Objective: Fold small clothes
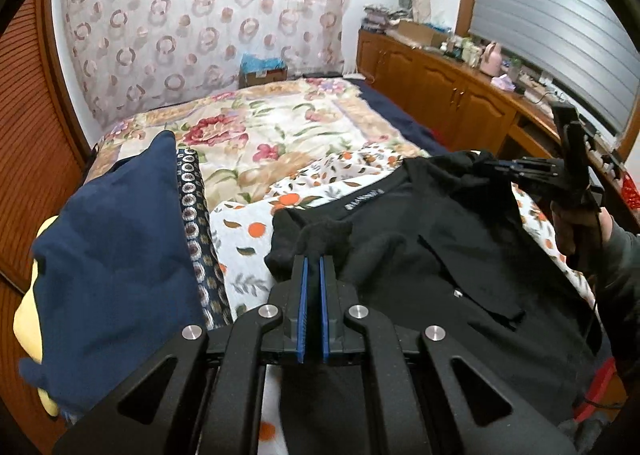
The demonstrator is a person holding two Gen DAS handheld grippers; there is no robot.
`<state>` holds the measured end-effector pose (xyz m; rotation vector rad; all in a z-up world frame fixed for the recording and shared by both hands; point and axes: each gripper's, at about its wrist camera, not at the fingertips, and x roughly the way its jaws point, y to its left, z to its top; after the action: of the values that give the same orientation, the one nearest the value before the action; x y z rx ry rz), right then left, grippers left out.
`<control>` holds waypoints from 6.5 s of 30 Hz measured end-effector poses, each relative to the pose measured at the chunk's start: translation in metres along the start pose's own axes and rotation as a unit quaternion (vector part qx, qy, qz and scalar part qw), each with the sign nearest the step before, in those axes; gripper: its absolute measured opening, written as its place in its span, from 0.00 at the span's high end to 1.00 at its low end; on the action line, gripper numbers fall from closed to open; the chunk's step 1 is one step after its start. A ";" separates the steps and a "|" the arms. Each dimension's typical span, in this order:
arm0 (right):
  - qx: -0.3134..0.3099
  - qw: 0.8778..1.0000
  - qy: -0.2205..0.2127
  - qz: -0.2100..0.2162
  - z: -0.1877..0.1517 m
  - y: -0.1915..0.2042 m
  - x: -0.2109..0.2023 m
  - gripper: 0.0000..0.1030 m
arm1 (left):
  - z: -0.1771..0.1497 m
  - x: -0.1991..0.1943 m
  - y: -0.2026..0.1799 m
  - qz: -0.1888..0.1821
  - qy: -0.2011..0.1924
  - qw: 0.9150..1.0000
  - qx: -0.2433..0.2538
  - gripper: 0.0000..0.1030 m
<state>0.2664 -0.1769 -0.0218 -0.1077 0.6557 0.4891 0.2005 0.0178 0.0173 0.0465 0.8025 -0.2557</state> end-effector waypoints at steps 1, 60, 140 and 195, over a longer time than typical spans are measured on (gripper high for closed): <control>-0.002 1.000 -0.011 0.001 -0.004 0.003 -0.010 0.95 | -0.005 -0.006 -0.003 -0.002 -0.006 1.000 0.000 0.94; -0.001 0.997 -0.046 -0.066 -0.198 0.022 -0.219 0.34 | -0.167 -0.105 -0.007 0.011 -0.046 0.998 -0.048 0.19; -0.076 0.951 -0.291 -0.066 -0.075 0.072 -0.427 0.90 | -0.016 -0.236 0.006 -0.015 -0.283 0.959 -0.022 0.94; 0.072 0.995 0.015 -0.066 -0.121 -0.021 -0.116 0.51 | -0.130 0.008 -0.026 -0.017 -0.006 0.999 -0.028 0.20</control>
<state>0.1290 -0.2719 -0.0486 -0.0223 0.7069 0.3125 0.1075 0.0088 -0.0774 -0.0214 0.7977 -0.2659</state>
